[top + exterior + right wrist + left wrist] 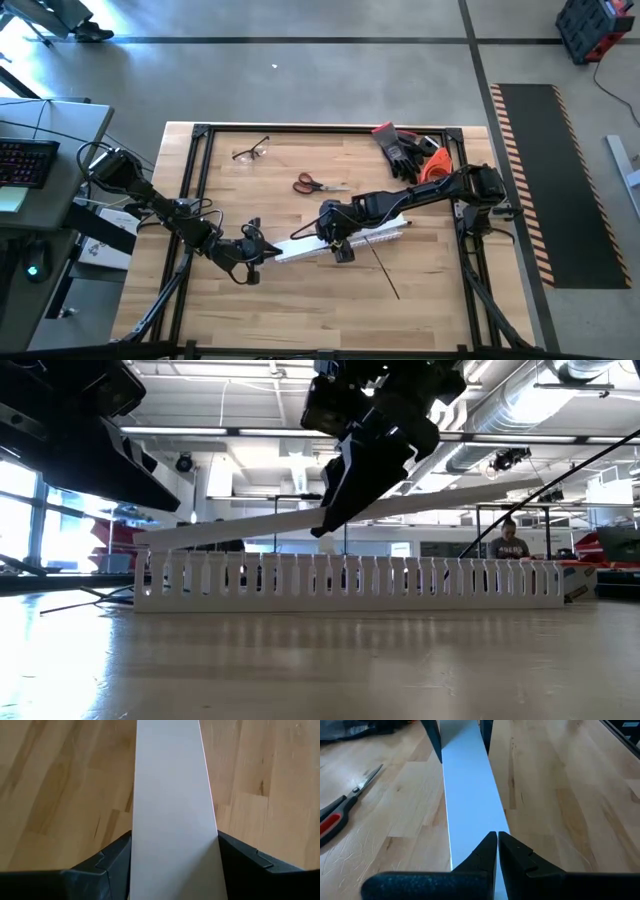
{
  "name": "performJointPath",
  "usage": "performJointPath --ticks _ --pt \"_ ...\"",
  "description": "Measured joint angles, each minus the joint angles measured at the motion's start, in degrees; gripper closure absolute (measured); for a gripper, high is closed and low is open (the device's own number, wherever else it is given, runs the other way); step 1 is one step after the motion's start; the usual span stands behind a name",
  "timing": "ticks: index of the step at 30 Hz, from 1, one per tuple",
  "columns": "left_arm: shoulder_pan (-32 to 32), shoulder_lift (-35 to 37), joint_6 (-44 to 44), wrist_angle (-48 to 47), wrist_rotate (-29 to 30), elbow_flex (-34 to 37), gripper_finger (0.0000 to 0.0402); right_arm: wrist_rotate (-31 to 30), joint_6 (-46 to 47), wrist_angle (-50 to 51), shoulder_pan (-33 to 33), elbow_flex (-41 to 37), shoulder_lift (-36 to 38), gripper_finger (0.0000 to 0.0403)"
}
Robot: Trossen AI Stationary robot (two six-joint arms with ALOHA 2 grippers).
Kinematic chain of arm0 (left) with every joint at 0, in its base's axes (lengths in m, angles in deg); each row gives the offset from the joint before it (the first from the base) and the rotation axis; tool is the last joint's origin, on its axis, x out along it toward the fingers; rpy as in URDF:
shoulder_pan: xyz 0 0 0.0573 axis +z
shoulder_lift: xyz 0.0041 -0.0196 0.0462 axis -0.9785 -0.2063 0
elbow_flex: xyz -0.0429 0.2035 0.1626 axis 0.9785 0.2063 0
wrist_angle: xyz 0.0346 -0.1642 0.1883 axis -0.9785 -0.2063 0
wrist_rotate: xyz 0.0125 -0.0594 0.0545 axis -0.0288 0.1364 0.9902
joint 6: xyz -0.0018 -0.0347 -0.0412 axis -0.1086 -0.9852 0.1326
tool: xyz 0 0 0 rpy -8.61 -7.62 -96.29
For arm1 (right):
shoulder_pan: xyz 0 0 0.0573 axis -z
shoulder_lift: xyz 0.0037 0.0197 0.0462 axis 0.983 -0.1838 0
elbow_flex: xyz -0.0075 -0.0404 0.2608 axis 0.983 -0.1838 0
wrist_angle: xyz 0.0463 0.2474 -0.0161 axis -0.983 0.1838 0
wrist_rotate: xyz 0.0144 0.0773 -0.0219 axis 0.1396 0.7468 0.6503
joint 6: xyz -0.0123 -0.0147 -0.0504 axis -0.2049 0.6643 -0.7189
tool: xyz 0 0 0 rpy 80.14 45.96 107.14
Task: Ziptie cables
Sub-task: Close the white cable duct lid
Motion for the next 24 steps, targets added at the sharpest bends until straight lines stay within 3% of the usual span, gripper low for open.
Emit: performJointPath --ticks 24 --pt "0.0 -7.7 -1.3 4.1 -0.4 0.0 0.0402 0.0 -0.3 0.6 -0.2 -0.2 0.0 0.0186"
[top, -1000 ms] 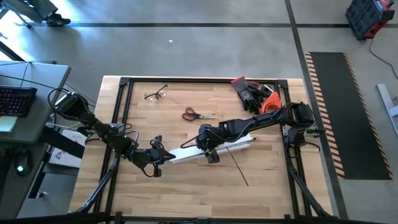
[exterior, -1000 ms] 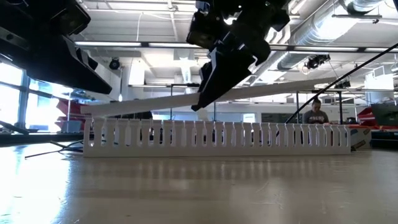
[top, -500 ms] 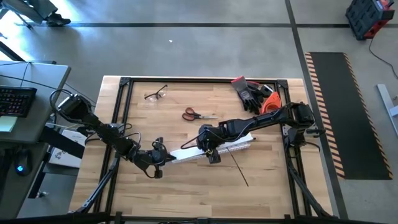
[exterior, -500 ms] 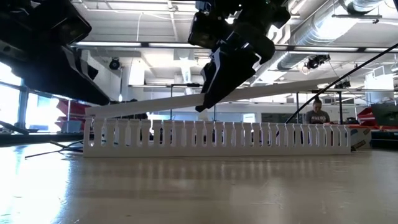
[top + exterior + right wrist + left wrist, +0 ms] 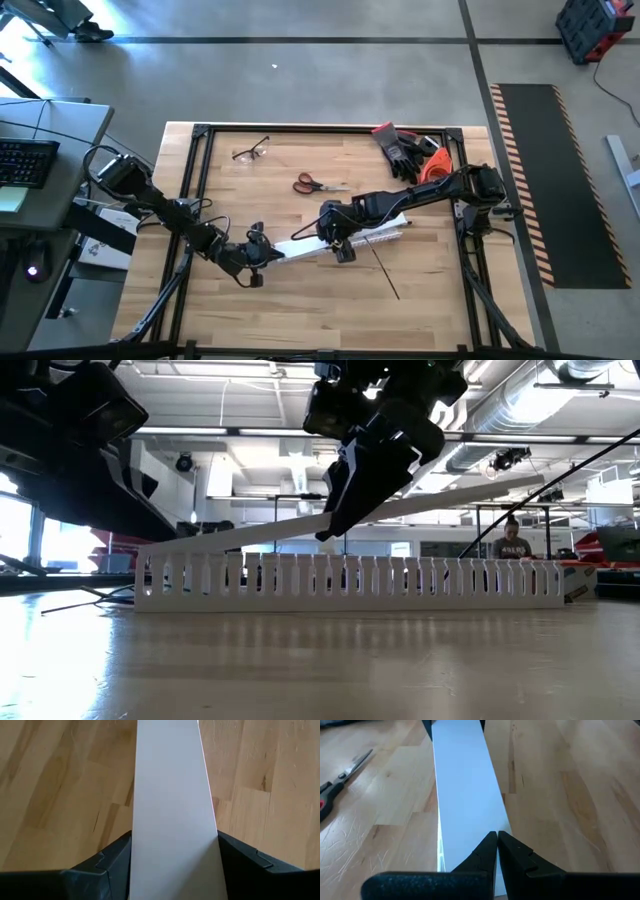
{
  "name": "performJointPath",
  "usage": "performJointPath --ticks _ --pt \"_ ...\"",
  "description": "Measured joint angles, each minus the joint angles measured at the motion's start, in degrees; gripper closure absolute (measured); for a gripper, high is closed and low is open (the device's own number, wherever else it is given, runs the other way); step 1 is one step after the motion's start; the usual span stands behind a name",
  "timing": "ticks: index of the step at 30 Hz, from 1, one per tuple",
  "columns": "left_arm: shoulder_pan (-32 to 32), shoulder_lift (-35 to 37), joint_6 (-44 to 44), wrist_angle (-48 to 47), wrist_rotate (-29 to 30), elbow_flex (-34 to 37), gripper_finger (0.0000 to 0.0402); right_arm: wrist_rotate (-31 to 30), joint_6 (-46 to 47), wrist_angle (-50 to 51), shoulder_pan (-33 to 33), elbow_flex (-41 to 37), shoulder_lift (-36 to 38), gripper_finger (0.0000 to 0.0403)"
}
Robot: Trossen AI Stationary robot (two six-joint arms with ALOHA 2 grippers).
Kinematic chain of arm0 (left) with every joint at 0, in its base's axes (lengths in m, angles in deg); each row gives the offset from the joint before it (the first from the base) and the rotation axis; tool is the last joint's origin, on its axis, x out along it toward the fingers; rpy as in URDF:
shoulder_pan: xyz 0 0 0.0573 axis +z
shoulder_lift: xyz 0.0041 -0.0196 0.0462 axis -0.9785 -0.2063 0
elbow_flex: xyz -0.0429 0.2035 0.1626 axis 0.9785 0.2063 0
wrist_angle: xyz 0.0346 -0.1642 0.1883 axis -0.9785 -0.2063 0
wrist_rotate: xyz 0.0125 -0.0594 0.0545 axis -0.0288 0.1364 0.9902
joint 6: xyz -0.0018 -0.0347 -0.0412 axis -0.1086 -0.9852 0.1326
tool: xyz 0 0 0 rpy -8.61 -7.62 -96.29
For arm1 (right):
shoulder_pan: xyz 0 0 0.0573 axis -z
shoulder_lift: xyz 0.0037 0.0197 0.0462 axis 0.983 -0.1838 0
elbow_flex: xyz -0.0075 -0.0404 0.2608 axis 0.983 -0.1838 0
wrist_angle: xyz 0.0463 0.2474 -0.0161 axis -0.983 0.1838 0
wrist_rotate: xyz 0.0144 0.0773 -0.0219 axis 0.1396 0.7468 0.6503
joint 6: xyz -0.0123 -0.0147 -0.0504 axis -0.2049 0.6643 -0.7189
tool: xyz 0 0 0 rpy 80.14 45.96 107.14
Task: Ziptie cables
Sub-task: Close the white cable duct lid
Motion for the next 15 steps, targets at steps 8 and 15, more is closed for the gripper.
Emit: performJointPath --ticks 8,15 --pt "0.0 4.7 4.2 0.3 -0.5 0.1 0.0402 -1.6 -1.8 -0.1 -0.5 2.4 -0.1 0.0186" --pt "0.0 5.6 4.2 -1.1 -0.7 0.0 0.0402 -1.5 -1.8 2.0 -0.3 2.5 -0.4 0.0186"
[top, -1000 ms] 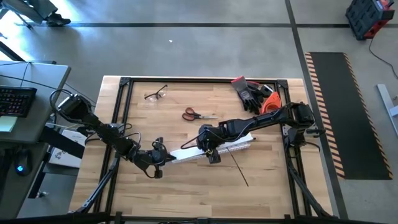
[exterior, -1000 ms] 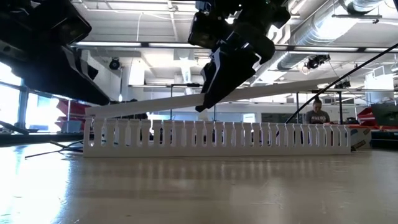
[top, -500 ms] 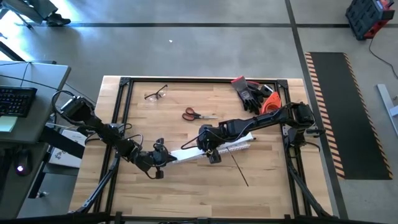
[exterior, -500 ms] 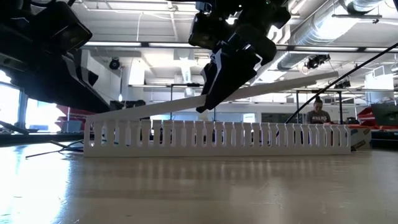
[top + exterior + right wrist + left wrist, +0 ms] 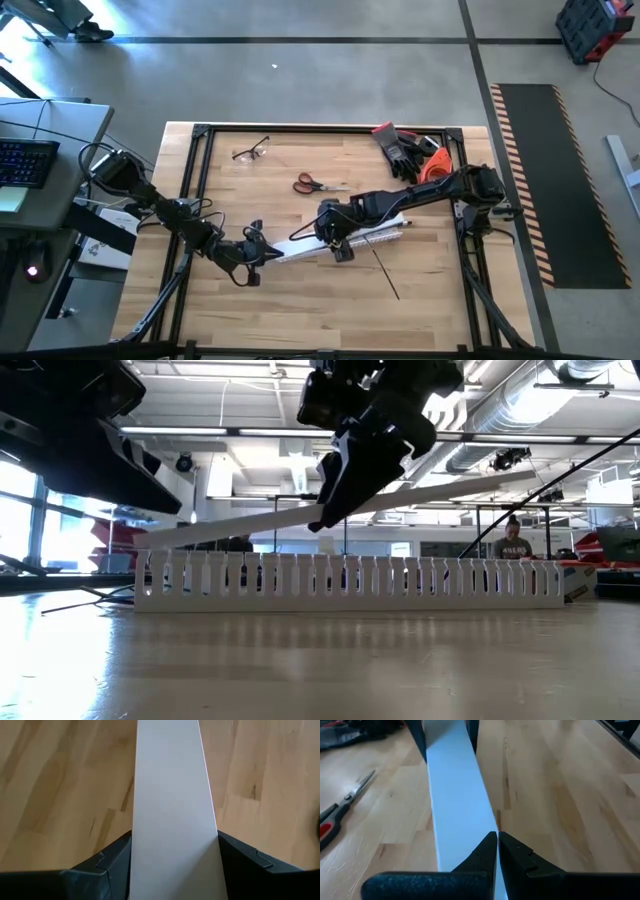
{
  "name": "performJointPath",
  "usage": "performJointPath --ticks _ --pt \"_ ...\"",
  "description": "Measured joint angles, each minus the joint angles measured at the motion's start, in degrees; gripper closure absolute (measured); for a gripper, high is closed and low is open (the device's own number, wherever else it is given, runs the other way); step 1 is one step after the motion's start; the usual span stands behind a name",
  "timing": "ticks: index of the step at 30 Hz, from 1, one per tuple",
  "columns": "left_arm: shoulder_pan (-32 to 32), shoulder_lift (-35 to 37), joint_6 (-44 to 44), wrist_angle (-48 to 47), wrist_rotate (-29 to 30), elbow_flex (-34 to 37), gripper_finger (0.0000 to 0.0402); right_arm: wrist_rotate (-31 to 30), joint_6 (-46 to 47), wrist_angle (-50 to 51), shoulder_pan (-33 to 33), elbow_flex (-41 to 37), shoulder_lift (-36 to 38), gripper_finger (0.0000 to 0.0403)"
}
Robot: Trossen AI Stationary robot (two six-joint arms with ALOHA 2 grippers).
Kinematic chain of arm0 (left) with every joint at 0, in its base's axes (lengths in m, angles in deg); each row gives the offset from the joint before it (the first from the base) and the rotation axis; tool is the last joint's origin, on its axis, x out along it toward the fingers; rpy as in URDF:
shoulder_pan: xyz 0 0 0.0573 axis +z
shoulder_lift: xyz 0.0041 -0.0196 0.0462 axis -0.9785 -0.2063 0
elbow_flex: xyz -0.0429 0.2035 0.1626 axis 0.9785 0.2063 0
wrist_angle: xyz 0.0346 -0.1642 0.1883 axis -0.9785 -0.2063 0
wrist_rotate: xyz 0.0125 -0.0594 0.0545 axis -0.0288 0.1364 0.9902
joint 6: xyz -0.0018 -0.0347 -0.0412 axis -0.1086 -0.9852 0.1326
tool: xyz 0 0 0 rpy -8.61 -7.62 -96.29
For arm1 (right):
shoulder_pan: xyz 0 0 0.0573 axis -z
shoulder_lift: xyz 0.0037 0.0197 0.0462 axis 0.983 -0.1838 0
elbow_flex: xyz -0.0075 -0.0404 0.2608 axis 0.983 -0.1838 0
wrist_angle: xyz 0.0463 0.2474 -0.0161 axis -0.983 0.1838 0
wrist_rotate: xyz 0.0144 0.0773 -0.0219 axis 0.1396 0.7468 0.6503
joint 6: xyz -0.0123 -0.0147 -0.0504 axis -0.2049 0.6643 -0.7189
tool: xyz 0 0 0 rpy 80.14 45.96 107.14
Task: Ziptie cables
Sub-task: Close the white cable duct lid
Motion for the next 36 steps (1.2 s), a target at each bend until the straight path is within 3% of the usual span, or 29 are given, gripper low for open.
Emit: performJointPath --ticks 36 --pt "0.0 0.0 -0.7 -1.0 1.6 0.0 0.0402 -1.4 -0.1 4.2 0.0 2.5 -1.6 0.0186"
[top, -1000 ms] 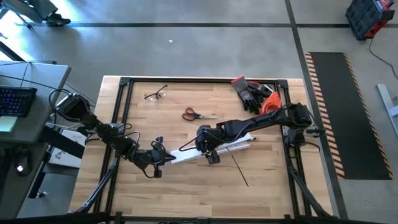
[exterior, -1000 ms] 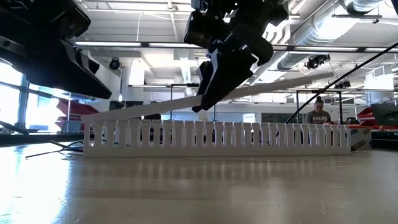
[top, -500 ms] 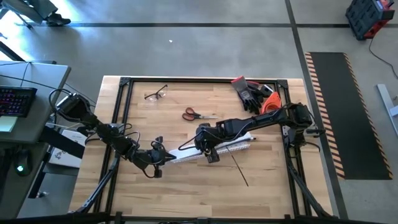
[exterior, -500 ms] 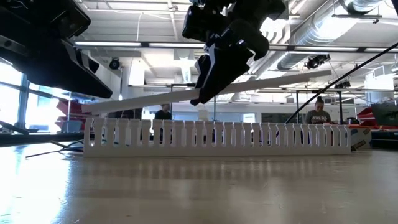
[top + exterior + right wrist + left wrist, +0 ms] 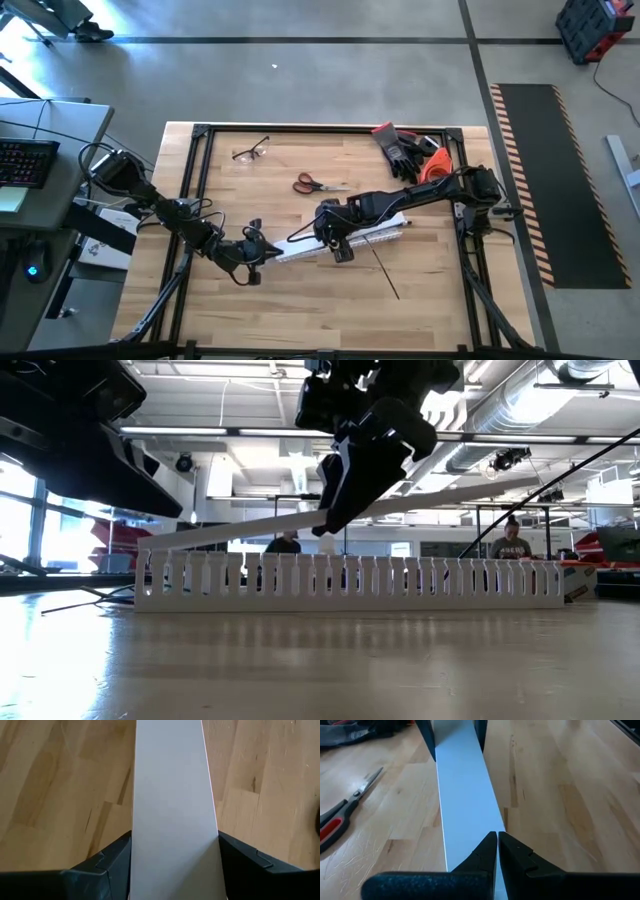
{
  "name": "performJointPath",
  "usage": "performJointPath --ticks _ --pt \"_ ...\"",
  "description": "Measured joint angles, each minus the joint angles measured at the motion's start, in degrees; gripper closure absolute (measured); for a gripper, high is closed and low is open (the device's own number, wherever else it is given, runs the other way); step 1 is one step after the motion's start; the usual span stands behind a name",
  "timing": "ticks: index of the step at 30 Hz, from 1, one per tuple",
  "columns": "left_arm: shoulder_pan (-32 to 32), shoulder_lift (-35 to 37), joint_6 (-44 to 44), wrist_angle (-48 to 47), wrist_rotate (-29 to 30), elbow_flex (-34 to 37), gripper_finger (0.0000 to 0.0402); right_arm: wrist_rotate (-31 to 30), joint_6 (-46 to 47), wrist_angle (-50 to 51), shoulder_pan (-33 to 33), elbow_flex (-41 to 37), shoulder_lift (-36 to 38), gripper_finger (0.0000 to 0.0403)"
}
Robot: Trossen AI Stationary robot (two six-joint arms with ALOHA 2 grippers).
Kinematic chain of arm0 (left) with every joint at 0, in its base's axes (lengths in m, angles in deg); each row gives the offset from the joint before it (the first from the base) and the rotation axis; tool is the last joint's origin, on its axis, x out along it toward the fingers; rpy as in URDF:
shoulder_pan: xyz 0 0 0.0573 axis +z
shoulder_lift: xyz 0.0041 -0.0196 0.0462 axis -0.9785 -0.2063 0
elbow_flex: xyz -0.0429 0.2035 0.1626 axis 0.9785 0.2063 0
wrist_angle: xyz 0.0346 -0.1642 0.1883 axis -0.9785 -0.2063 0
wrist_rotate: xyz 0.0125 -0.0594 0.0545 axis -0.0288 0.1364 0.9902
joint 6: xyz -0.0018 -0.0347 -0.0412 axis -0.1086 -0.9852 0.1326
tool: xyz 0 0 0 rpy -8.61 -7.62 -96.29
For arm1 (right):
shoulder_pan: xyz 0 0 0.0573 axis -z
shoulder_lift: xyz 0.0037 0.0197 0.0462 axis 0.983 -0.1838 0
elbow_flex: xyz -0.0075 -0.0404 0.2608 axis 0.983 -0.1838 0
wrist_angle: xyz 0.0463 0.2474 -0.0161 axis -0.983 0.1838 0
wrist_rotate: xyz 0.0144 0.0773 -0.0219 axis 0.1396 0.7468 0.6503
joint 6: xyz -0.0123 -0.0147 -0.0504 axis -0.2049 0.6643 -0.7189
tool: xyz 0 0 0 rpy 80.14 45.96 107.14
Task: Ziptie cables
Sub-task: Close the white cable duct lid
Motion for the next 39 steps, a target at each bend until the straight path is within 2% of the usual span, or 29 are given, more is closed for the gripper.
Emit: performJointPath --ticks 12,22,39 --pt "2.7 -3.8 0.0 0.5 0.1 -0.1 0.0402 -0.2 0.0 0.2 0.0 -0.1 0.0 0.0186" --pt "3.0 -4.0 0.0 0.0 -0.1 -0.1 0.0402 -0.2 0.2 0.0 0.0 -0.1 -0.1 0.0185" --pt "3.0 -7.7 -1.5 0.9 0.8 -0.1 0.0402 0.5 1.7 -0.8 0.0 -0.3 -4.2 0.0185"
